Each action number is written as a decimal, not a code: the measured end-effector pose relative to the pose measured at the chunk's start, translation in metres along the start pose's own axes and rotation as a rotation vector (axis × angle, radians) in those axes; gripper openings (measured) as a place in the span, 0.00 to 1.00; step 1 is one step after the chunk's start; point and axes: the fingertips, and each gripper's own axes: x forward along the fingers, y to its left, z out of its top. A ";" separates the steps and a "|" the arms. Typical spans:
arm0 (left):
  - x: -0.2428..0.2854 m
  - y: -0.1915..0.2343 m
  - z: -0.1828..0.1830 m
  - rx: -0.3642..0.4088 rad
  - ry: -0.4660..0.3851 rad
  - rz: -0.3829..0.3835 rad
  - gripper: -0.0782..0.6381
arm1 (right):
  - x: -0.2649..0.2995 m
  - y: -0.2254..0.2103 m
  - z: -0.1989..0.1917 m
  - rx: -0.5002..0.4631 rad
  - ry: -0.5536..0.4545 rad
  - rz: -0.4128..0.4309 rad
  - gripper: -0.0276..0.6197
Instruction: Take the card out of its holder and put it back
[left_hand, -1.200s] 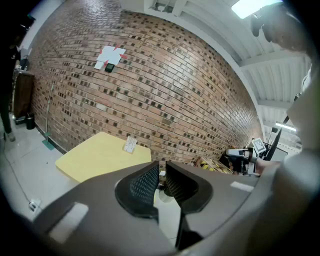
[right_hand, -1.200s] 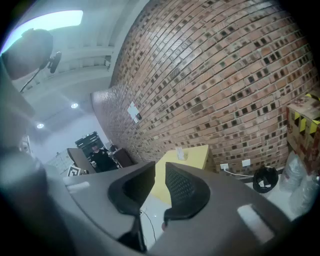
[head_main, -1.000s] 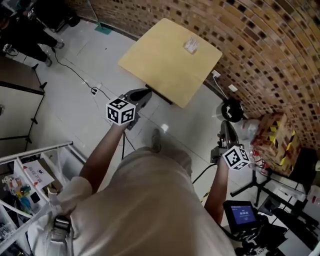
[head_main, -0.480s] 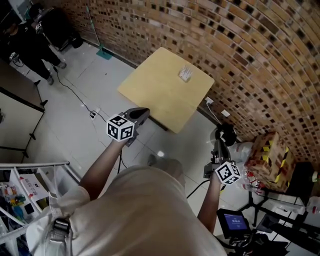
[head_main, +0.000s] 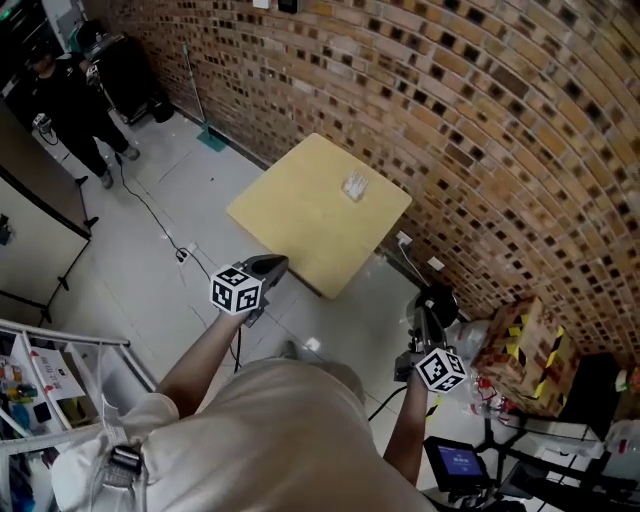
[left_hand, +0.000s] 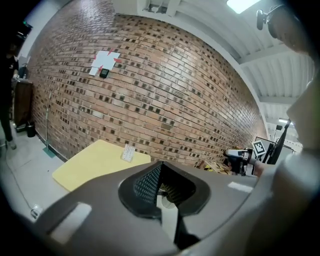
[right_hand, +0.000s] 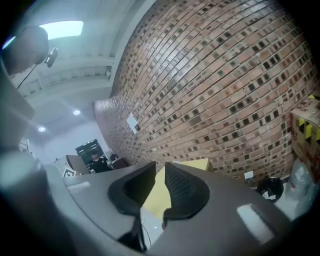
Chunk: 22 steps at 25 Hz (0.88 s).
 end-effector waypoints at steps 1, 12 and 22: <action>0.002 -0.007 -0.001 -0.002 0.007 0.005 0.14 | -0.006 -0.003 0.005 0.002 -0.004 0.002 0.13; 0.033 -0.065 -0.002 0.006 0.000 0.072 0.15 | -0.059 -0.062 0.034 -0.040 0.010 0.008 0.13; 0.035 -0.091 -0.028 -0.023 0.039 0.123 0.15 | -0.069 -0.097 0.015 0.025 0.052 0.016 0.13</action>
